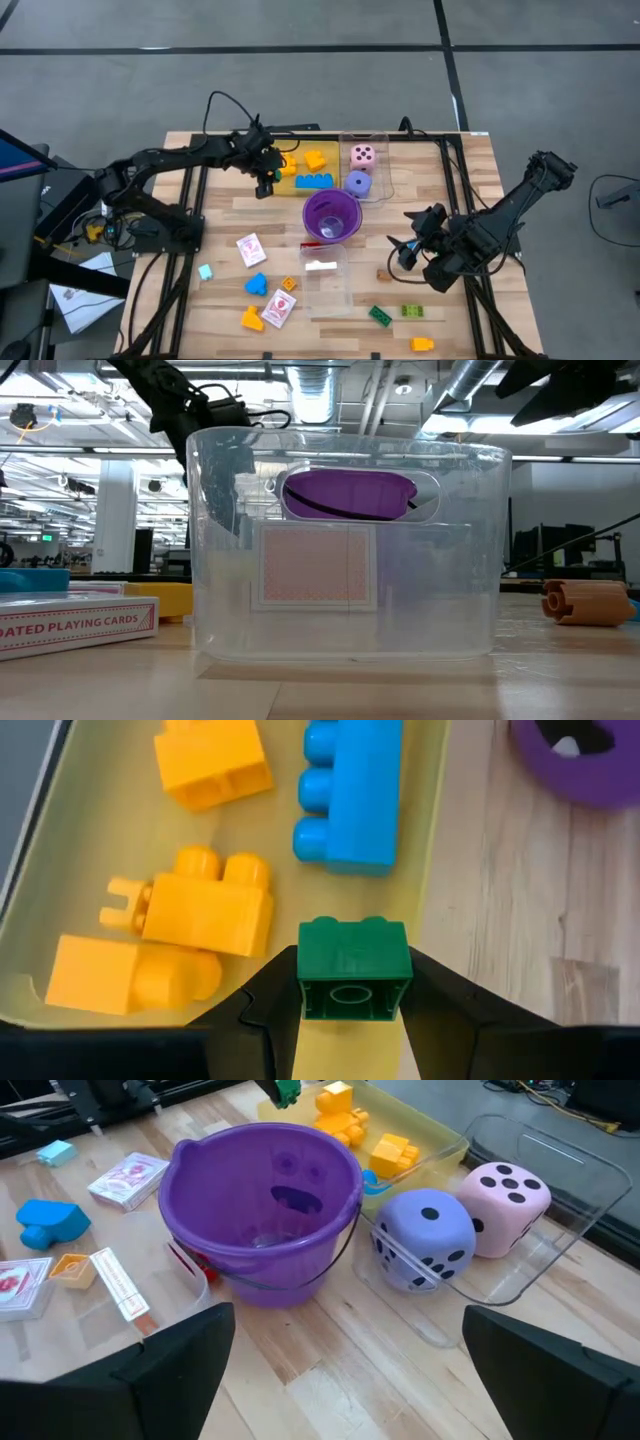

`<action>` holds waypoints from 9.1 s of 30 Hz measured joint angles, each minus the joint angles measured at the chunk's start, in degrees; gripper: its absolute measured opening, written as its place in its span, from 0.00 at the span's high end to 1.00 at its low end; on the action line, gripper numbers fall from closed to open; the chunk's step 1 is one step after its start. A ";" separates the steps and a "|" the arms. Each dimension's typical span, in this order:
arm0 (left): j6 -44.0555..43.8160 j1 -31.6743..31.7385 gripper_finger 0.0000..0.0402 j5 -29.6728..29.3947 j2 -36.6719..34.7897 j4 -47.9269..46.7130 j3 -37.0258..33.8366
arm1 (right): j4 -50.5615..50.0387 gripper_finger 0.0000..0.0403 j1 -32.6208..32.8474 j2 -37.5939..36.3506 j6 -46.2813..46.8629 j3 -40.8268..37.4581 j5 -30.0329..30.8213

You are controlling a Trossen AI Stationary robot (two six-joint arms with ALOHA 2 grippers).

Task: Pick & Place Toys
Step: Put the green game piece into the yellow bin, then put the light blue game piece into the yellow bin

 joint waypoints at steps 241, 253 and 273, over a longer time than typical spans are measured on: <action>-74.49 -64.37 0.53 16.63 -5.01 -13.66 -20.50 | -16.87 0.05 3.76 0.02 6.48 -0.04 9.38; -76.49 -64.35 0.53 4.59 -20.64 -3.20 -20.48 | -16.47 0.05 2.34 0.02 6.86 -3.28 9.37; -37.19 -50.63 0.51 -31.30 -23.37 22.41 -20.46 | -17.23 0.05 2.07 0.02 5.30 -3.00 9.65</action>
